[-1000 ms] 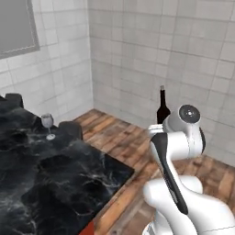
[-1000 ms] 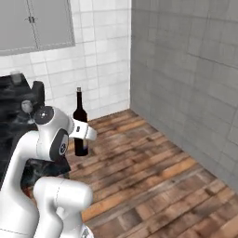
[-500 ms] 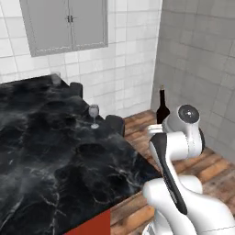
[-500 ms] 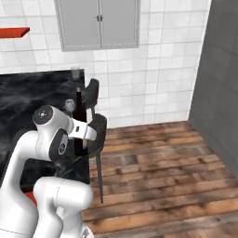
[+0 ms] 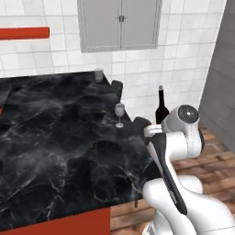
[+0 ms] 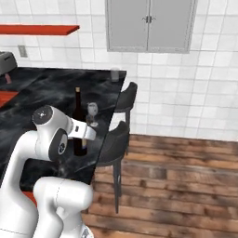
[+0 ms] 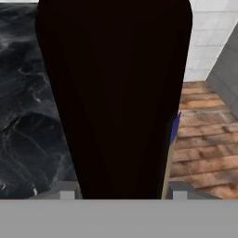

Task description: There is a wine glass and glass cup on the dining counter. Place the wine bottle next to the wine glass and the juice bottle next to the glass cup.

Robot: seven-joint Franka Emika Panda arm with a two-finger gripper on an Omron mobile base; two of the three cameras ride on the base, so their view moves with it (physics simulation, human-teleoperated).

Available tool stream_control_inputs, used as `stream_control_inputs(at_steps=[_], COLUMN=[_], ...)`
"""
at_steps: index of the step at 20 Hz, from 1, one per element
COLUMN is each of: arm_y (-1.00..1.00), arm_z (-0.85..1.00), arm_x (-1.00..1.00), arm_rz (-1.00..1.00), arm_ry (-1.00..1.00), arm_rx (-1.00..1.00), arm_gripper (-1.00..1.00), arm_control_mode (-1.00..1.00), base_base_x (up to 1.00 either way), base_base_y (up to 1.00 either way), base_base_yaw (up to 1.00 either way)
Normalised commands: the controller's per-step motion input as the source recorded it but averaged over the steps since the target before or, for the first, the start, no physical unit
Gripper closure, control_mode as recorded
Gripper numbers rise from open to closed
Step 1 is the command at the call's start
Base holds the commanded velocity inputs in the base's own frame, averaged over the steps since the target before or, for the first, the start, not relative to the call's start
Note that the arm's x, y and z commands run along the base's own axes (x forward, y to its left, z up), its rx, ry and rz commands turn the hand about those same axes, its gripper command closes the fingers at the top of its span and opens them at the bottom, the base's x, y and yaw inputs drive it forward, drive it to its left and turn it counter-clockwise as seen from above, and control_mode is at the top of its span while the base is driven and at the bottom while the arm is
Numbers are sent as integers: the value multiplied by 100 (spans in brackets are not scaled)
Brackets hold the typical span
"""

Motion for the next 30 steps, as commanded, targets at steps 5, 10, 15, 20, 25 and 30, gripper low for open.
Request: stream_control_inputs(at_steps=[5,10,15,20,25,30], arm_y=[0,0,0,0,0,0], arm_z=[0,0,0,0,0,0], arm_x=[0,0,0,0,0,0], arm_rz=[0,0,0,0,0,0], arm_ry=[0,0,0,0,0,0], arm_rx=[0,0,0,0,0,0], arm_gripper=[100,100,100,100,100,100], arm_control_mode=[100,100,100,100,100,100], base_base_x=[29,14,1,0,0,1], base_base_y=[-25,-13,0,0,0,1], base_base_yaw=[35,6,0,0,0,0])
